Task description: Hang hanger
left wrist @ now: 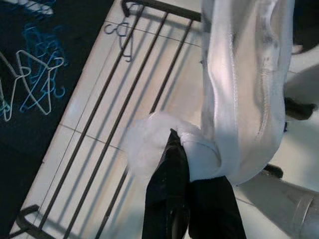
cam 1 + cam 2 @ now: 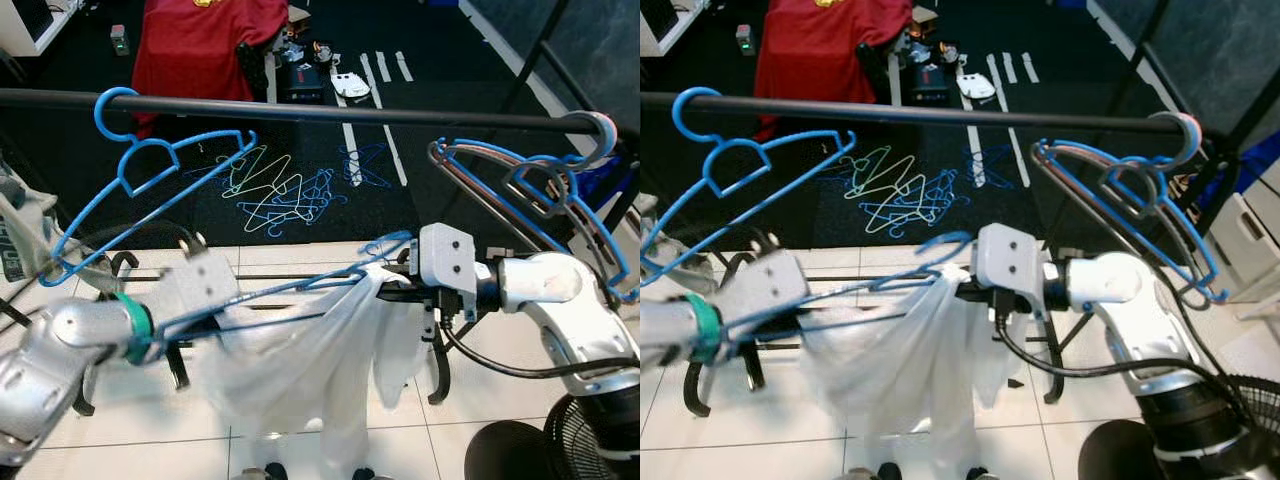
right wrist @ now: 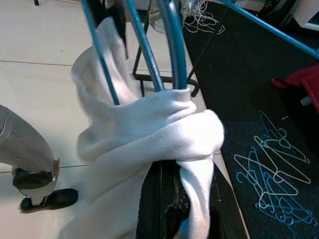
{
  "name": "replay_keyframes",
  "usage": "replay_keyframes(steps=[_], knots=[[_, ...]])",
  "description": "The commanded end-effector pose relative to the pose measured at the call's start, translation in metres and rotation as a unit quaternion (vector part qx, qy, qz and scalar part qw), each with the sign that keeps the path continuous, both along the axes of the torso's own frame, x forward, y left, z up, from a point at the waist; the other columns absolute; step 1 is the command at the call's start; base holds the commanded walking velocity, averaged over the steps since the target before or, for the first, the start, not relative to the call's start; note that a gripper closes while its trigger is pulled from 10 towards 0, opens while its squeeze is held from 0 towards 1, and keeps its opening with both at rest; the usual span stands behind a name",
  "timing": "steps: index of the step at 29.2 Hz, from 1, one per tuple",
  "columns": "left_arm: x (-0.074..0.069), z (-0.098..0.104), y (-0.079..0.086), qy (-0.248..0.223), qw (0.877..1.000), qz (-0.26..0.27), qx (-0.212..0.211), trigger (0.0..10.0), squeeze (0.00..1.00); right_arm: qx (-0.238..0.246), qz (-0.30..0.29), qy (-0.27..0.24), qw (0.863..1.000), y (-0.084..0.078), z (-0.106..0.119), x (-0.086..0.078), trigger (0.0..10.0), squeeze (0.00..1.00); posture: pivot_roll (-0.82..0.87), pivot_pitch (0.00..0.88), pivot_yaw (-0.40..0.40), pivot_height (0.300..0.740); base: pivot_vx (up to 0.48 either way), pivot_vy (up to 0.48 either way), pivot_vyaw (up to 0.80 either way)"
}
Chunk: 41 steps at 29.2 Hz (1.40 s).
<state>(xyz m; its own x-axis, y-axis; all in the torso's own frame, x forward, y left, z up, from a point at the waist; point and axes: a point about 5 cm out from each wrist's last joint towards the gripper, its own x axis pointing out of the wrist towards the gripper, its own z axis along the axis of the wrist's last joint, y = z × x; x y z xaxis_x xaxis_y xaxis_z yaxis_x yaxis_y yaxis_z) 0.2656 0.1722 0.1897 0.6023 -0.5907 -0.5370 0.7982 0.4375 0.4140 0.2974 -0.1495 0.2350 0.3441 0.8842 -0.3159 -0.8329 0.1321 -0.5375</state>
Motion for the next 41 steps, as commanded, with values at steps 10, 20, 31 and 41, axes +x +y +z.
replay_keyframes(steps=[10, 20, 31, 41], knots=[[0.013, -0.014, -0.001, 0.000, 0.999, 0.038, -0.009, 0.0, 0.00, -0.030, 0.025, 0.048, 0.998, -0.009, -0.018, -0.017, 0.0, 0.00, -0.04, 0.130, 0.073, 0.740, 0.000, 0.000, 0.00], [0.015, -0.023, 0.018, 0.000, 0.997, 0.077, 0.018, 0.0, 0.00, -0.081, -0.020, 0.045, 0.996, -0.036, -0.025, -0.020, 0.0, 0.00, -0.06, 0.141, 0.079, 0.740, 0.000, 0.000, 0.00], [0.009, -0.028, 0.036, 0.020, 0.996, 0.075, 0.040, 0.0, 0.00, -0.088, -0.073, 0.031, 0.993, -0.052, -0.026, -0.017, 0.0, 0.00, -0.05, 0.144, 0.091, 0.740, 0.000, 0.000, 0.00], [0.025, -0.001, 0.020, -0.017, 0.996, 0.085, -0.030, 0.0, 0.00, -0.108, -0.007, 0.062, 0.992, -0.033, -0.040, -0.023, 0.0, 0.00, -0.04, 0.145, 0.082, 0.740, 0.000, 0.000, 0.00]])
